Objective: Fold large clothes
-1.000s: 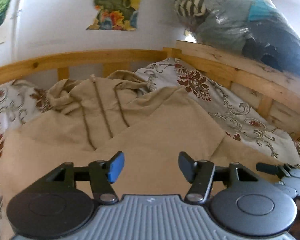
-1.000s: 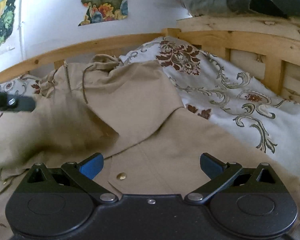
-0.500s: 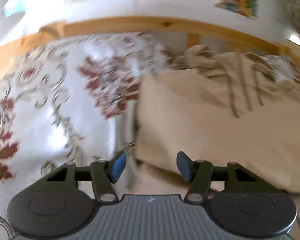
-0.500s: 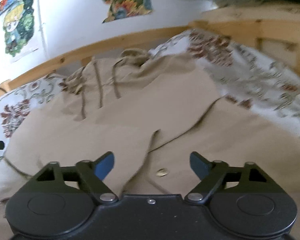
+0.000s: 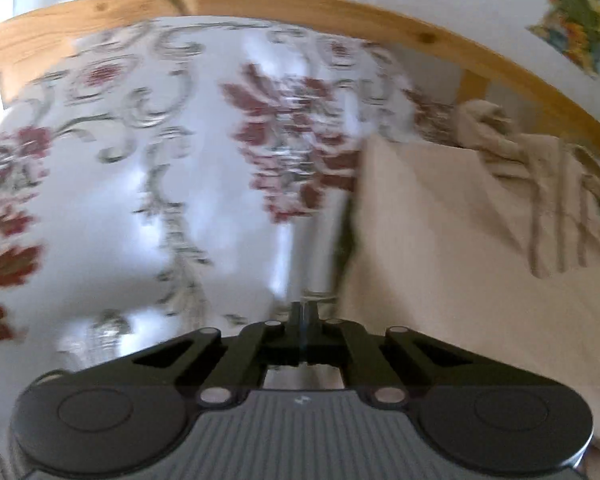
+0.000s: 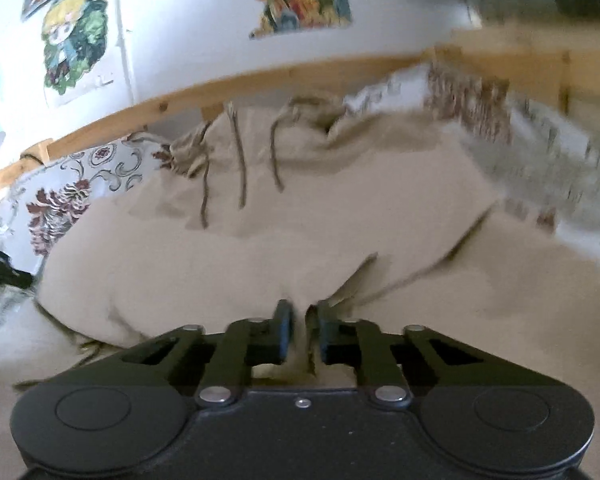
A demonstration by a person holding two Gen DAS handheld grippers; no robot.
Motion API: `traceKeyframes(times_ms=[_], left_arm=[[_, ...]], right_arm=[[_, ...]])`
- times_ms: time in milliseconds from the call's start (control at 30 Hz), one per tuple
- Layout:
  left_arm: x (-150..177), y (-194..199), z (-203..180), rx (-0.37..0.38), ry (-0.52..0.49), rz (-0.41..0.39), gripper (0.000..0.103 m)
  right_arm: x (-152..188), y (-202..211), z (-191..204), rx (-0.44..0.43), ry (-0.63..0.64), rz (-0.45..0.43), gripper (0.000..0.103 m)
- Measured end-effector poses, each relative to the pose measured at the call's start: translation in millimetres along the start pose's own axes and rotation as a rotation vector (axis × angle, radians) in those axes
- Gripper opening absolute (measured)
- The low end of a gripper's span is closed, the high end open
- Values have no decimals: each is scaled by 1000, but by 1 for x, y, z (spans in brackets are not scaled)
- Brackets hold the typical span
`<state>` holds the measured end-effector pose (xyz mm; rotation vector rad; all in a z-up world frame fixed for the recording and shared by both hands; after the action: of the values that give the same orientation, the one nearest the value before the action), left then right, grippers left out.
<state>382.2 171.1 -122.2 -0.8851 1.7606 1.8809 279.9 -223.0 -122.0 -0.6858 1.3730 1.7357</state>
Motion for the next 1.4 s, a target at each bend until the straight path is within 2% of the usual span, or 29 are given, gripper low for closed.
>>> traceKeyframes(times_ms=[67, 167, 233, 267, 300, 333, 367, 433, 500, 567, 633, 667, 733, 800, 867, 933, 1000, 1067, 1167, 1267, 1400], left_arm=[[5, -1, 6, -25, -31, 10, 0], [11, 9, 6, 46, -6, 7, 0], [11, 15, -1, 88, -23, -5, 1], [10, 17, -6, 100, -37, -13, 5], [10, 19, -11, 108, -54, -15, 10], [9, 19, -15, 112, -68, -13, 22], [9, 16, -19, 103, -76, -8, 31], [13, 5, -24, 50, -96, 43, 32], [22, -11, -28, -2, -132, 113, 33], [21, -14, -31, -15, -147, 105, 33], [17, -12, -30, -13, -125, 133, 34], [12, -9, -28, -10, -104, 159, 34], [-6, 0, -24, -1, -109, 195, 34], [-38, 15, -24, 7, -185, 177, 50], [-83, 33, -33, -31, -286, 99, 83], [-120, 38, -47, -61, -348, 37, 95], [-147, 29, -69, -41, -362, 17, 97], [-159, 9, -90, -5, -309, 13, 98], [-167, -28, -121, 44, -198, 16, 98], [-172, -64, -151, 48, -192, 15, 98], [-196, -98, -179, 15, -206, -102, 98]], right_arm=[[4, -7, -3, 26, 36, 18, 11], [15, -15, -6, 50, 44, 68, 23], [11, -10, -4, 48, 44, 48, 28], [7, -6, -2, 45, 48, 32, 32], [3, -3, 0, 43, 53, 14, 40], [2, 1, 3, 37, 59, 0, 47], [2, 3, 6, 30, 69, -4, 50], [9, 0, 10, 35, 105, 21, 59], [24, -11, 7, 79, 142, 89, 60], [29, -15, 2, 81, 124, 93, 61], [25, -12, 0, 92, 119, 78, 64], [21, -8, 0, 90, 115, 54, 66], [14, 3, -4, 80, 102, 2, 78], [4, 13, -7, 77, 92, -50, 82], [-8, 16, -9, 80, 79, -85, 88], [-23, 15, -11, 63, 29, -121, 100], [-32, 12, -13, 52, -12, -147, 102], [-34, 3, -14, 75, 7, -164, 102], [-26, -14, -18, 111, 31, -104, 102], [-25, -13, -21, 112, 25, -119, 102], [-30, -14, -26, 133, 33, -129, 102]])
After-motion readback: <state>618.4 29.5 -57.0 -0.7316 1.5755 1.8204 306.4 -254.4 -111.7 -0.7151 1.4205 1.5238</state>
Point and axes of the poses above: each gripper's, at about its wrist camera, not at the fingertips, and y roughly against the way its jaws point, z to its left, x to its underside, the point moved 10 cm from there along -y, roughly the way its jaws point, and after that the axes turned 9 degrees about -y, right-handed, at the moved point
